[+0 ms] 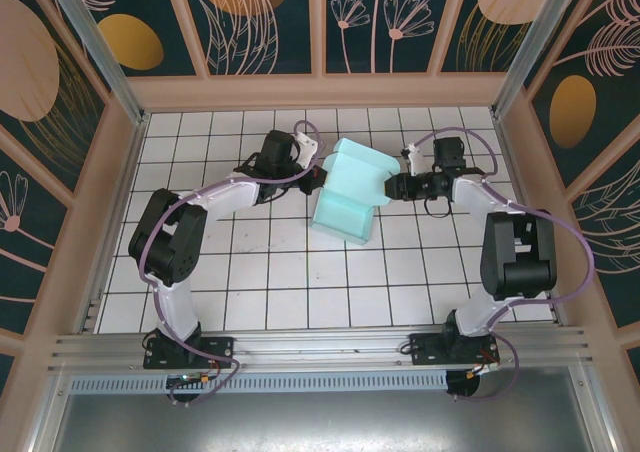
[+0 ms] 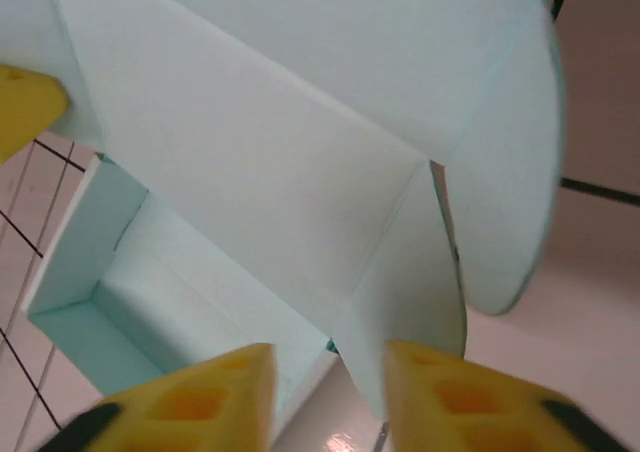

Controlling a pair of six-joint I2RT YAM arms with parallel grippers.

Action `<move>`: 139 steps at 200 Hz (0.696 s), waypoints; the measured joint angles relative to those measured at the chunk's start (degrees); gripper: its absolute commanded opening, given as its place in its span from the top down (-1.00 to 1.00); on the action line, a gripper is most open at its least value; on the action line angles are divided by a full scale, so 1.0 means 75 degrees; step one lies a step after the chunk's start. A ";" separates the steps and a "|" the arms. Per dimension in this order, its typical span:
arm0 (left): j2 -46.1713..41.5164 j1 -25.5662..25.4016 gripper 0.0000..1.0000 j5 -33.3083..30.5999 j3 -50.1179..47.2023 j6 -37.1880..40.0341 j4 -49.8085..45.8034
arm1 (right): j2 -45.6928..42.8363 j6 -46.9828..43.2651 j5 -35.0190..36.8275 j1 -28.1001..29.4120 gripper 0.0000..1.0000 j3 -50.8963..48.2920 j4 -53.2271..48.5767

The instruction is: Fold the paper box

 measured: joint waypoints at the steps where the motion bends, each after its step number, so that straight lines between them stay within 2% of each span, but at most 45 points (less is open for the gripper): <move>1: 0.0000 0.0000 1.00 0.0000 0.0000 0.0003 -0.0003 | 0.0003 0.0015 -0.0006 0.0000 0.63 0.0000 -0.0006; 30: 0.0000 0.0000 1.00 0.0055 0.0000 0.0061 -0.0003 | 0.0058 -0.0175 -0.0114 0.0000 1.00 0.0003 -0.0102; 55: 0.0000 0.0000 1.00 0.0172 0.0000 0.0102 -0.0003 | 0.0058 -0.0221 -0.0157 0.0000 1.00 0.0006 -0.0117; 70: 0.0000 0.0000 1.00 0.0187 0.0000 0.0128 -0.0003 | 0.0058 -0.0213 -0.0149 0.0000 0.46 0.0006 -0.0122; 82: 0.0000 0.0000 1.00 0.0207 0.0000 0.0149 -0.0003 | 0.0064 -0.0239 -0.0114 0.0000 0.25 0.0006 -0.0128; 112: 0.0000 0.0000 1.00 0.0251 0.0000 0.0204 -0.0003 | 0.0189 -0.0184 0.0026 -0.0003 0.13 0.0163 -0.0192; 139: 0.0000 0.0000 1.00 0.0251 0.0000 0.0289 -0.0003 | 0.0283 -0.0265 0.0026 -0.0052 0.14 0.0443 -0.0440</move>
